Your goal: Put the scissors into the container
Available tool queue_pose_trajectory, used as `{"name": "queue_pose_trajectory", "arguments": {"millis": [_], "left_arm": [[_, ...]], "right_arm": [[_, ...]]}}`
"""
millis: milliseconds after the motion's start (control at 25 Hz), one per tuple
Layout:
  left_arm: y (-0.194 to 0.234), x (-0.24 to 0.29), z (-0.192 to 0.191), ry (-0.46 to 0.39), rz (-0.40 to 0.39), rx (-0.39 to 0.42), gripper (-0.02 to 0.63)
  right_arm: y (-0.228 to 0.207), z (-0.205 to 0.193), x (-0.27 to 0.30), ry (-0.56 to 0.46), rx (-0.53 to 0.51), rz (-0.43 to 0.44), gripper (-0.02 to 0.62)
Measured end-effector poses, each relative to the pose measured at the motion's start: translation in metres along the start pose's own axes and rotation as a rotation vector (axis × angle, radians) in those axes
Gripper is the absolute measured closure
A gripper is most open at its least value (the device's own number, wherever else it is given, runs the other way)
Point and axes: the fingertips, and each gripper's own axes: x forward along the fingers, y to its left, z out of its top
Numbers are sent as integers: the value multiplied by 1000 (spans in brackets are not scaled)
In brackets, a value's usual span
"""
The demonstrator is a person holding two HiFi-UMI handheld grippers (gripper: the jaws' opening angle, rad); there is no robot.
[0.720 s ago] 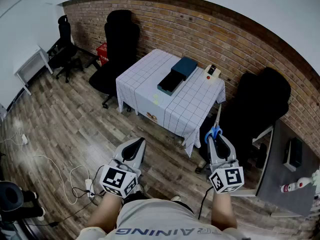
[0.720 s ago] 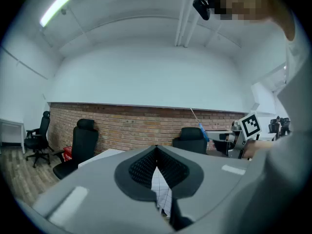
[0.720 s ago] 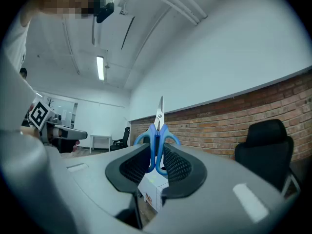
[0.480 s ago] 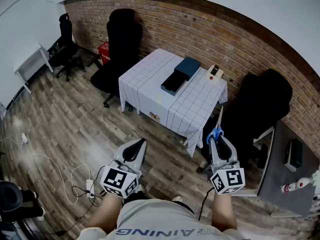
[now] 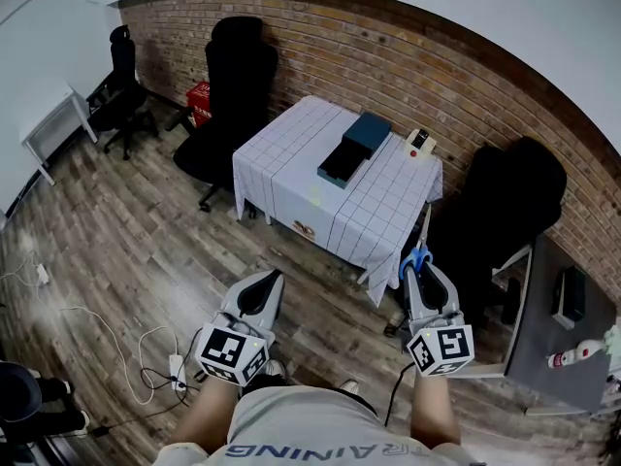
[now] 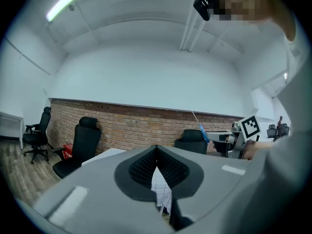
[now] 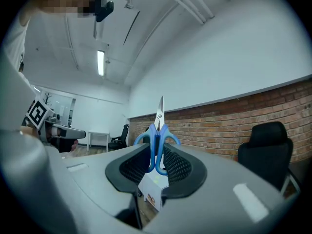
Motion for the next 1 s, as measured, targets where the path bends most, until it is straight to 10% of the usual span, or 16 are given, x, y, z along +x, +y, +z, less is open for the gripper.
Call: {"name": "queue_pose_trajectory", "arguments": {"millis": [1000], "left_arm": [[145,17,-16,34,26,-78,604]], "right_arm": [[63,-3,133,34,-12,18,495]]}}
